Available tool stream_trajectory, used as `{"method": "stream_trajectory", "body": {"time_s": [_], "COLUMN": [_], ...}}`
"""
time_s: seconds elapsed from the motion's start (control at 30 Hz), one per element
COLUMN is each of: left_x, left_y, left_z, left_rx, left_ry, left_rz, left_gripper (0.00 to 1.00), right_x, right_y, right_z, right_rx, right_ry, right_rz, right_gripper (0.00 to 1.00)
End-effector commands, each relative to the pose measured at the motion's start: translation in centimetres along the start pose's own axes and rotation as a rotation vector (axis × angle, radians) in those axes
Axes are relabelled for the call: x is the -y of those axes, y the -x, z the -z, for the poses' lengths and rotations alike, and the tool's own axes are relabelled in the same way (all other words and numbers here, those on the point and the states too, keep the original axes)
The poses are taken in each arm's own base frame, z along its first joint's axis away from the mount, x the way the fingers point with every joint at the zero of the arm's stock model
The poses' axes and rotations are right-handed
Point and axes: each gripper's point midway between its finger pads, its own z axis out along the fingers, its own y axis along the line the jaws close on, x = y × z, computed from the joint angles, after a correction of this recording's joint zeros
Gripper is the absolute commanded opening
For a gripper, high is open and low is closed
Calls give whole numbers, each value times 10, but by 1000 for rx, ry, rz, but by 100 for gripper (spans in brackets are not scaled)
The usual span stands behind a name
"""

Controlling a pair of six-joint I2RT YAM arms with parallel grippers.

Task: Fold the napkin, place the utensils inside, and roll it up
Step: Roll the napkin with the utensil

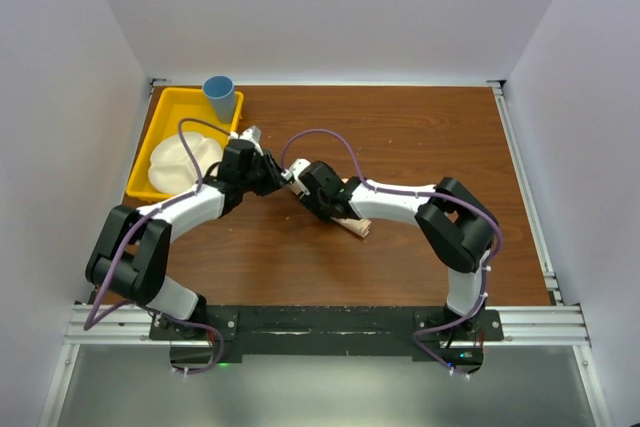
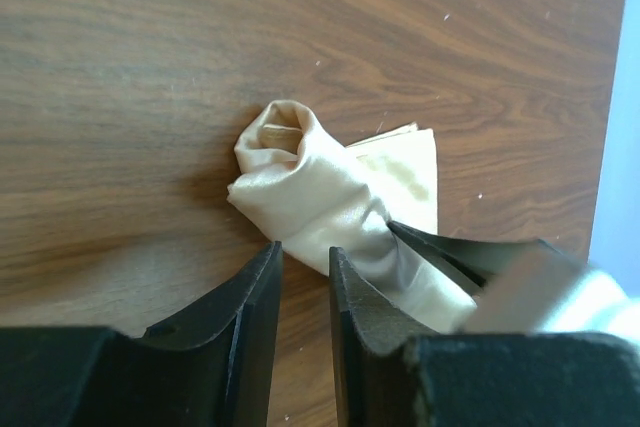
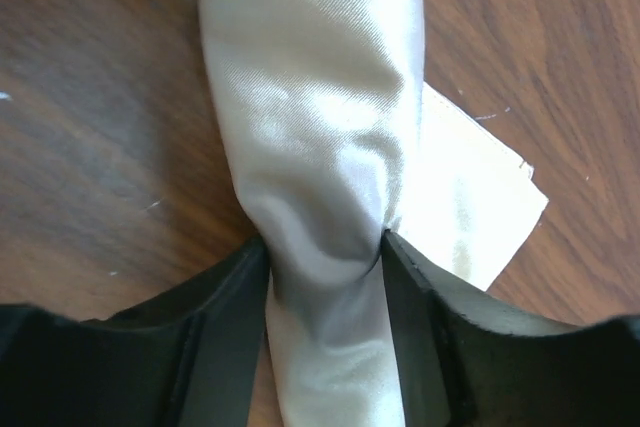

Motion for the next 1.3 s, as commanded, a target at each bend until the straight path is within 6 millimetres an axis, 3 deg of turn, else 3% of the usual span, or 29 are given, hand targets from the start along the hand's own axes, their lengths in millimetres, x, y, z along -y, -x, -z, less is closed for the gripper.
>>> {"method": "stream_trajectory", "body": {"time_s": [0.0,0.1,0.27,0.3,0.37,0.4,0.47,0.7,0.8,1.0,1.27], "left_x": [1,-2,9,12,21,30,39,71,81,80,56], "left_y": [19,22,13,13,4,7,2,-8,-12,-16,-25], "left_z": [17,23,21,20,17,16,15,5,-3,-30,-62], "left_rx": [81,110,69,64,21,32,13,-21,-36,-60,-77], "left_ry": [14,27,-47,-65,-127,-171,-212,-307,-359,-377,-300], "left_rz": [-65,-76,-89,-91,-88,-92,-95,-106,-83,-46,-11], "left_gripper": [31,31,31,31,31,31,31,31,31,30,29], "right_x": [4,3,-19,-14,-32,-25,-38,-37,-25,-16,-7], "right_y": [-23,-24,-8,-8,3,5,5,-3,-7,-23,-35], "right_z": [-11,-9,5,5,17,18,24,23,22,13,5], "right_rx": [-74,-89,-82,-89,-78,-70,-101,-108,-89,-113,-135], "right_ry": [26,71,285,327,517,571,718,1007,1012,1045,935], "right_rz": [-60,-93,-237,-291,-413,-476,-559,-818,-875,-940,-902], "right_gripper": [45,34,27,26,25,24,24,21,22,24,35]}}
